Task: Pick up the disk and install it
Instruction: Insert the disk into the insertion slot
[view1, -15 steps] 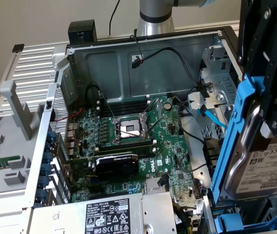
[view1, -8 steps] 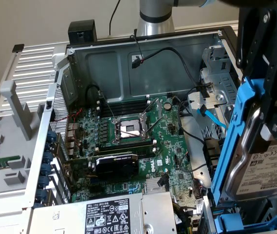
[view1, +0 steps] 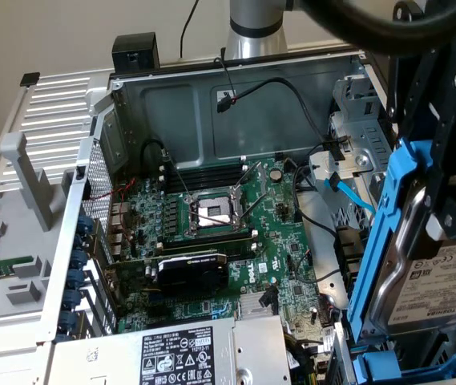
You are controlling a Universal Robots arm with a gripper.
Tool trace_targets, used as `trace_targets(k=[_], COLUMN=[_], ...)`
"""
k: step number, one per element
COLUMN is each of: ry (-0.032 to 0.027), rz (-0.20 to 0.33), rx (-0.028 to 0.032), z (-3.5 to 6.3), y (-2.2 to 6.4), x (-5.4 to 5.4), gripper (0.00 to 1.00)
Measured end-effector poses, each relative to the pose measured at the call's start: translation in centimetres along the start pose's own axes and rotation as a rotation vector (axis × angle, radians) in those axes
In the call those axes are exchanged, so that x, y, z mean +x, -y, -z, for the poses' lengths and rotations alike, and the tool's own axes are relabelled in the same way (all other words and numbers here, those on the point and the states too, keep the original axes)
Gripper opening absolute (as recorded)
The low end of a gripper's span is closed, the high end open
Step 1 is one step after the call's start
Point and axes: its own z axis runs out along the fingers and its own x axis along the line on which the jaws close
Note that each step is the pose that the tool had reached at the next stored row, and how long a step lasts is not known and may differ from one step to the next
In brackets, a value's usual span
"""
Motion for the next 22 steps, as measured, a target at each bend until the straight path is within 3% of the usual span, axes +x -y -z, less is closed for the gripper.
trace_targets(k=[22], ry=[0.0017], rz=[0.0], rx=[0.001], z=[-0.79], y=[0.0], x=[-0.26], gripper=[0.37])
